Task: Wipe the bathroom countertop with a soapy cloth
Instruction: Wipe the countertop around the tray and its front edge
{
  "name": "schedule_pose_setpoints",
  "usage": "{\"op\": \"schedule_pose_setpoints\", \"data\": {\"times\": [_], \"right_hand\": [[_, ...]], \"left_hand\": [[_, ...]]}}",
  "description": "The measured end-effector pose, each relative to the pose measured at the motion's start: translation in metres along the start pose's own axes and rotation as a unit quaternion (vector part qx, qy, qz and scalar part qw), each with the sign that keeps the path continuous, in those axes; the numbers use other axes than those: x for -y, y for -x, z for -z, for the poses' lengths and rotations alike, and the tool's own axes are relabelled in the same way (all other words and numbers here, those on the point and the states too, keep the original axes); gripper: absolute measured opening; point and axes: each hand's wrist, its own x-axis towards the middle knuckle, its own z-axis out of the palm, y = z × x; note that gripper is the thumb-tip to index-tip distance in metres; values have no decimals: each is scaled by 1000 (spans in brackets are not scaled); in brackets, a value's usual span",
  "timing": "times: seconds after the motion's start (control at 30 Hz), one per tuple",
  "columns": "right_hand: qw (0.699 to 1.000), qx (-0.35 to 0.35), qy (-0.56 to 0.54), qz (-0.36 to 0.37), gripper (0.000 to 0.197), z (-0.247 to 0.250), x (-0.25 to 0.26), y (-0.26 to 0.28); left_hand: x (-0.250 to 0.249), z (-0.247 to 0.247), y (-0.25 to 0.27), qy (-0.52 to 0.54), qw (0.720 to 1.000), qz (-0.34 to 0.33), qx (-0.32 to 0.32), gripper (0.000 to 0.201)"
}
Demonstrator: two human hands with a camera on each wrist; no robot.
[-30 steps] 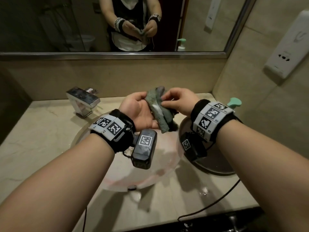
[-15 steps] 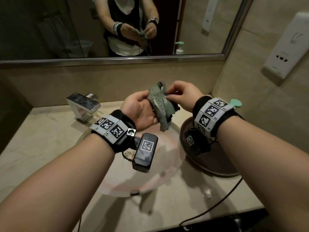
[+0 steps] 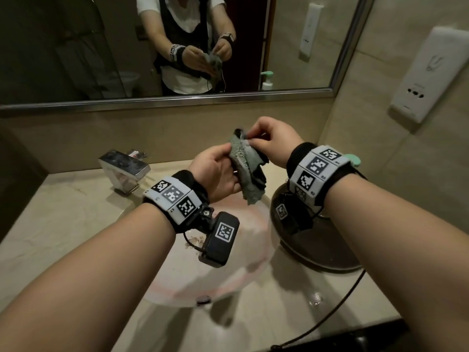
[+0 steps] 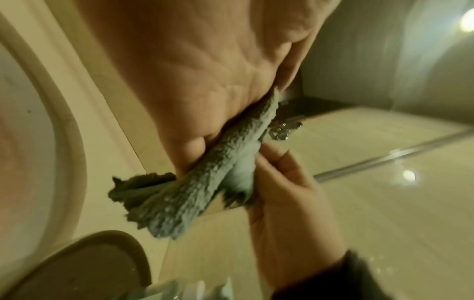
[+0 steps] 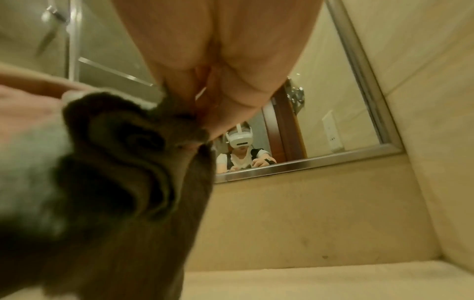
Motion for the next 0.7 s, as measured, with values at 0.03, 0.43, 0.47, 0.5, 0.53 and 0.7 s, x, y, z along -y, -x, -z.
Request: {"op": "schedule_pose_setpoints", "data": {"times": [0.03, 0.43, 0.47, 0.5, 0.53, 0.7], "right_hand": [[1000, 10, 29, 1, 25, 2, -2, 1], [991, 129, 27, 35, 35, -2, -17, 18], [993, 116, 10, 35, 35, 0, -17, 17], [995, 99, -4, 32, 36, 3, -19, 15], [996, 78, -14, 27, 37, 6, -21, 13], [998, -35, -32, -34, 31, 27, -29, 4]], "left_hand": [[-2, 0, -1, 21, 1000, -11, 7, 55], [-6, -8, -9, -33, 999, -7, -14, 57], [-5, -9, -10, -39, 999, -5, -12, 57], [-4, -10, -12, -42, 999, -4, -12, 57], [-4, -10, -12, -45, 999, 1, -9, 57], [-8, -12, -12, -65, 998, 21, 11, 53]]}}
